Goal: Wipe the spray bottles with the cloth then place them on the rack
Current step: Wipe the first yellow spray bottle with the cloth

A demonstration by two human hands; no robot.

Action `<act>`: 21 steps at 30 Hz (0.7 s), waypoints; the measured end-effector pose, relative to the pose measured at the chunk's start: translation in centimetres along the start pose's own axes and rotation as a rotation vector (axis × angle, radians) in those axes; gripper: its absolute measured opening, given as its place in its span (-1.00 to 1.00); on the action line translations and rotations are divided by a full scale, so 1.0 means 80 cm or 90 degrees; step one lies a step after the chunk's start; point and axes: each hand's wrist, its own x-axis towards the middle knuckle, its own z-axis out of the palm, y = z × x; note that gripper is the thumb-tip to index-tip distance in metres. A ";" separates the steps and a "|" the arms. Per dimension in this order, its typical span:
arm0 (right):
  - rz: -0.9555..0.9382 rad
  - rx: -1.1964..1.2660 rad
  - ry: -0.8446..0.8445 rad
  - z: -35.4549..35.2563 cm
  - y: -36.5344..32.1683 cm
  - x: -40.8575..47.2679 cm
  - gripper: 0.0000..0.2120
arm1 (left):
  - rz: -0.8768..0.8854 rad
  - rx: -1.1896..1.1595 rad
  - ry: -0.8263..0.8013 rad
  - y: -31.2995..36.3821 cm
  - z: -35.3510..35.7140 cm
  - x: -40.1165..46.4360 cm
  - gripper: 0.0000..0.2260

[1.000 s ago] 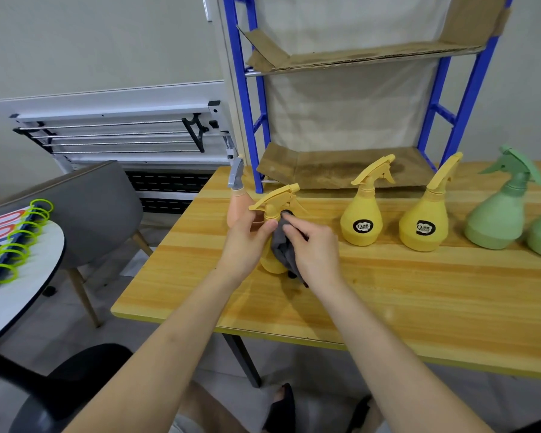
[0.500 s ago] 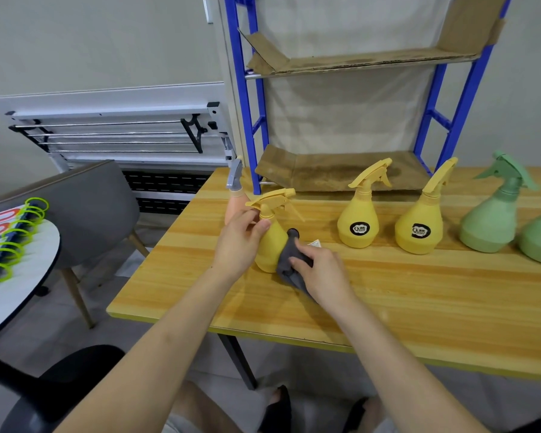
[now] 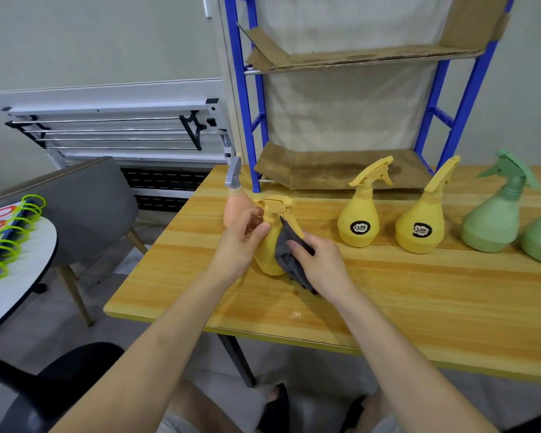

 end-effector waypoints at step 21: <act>0.029 0.062 -0.039 -0.008 0.001 -0.003 -0.62 | 0.036 -0.036 0.020 -0.005 0.003 -0.017 -0.69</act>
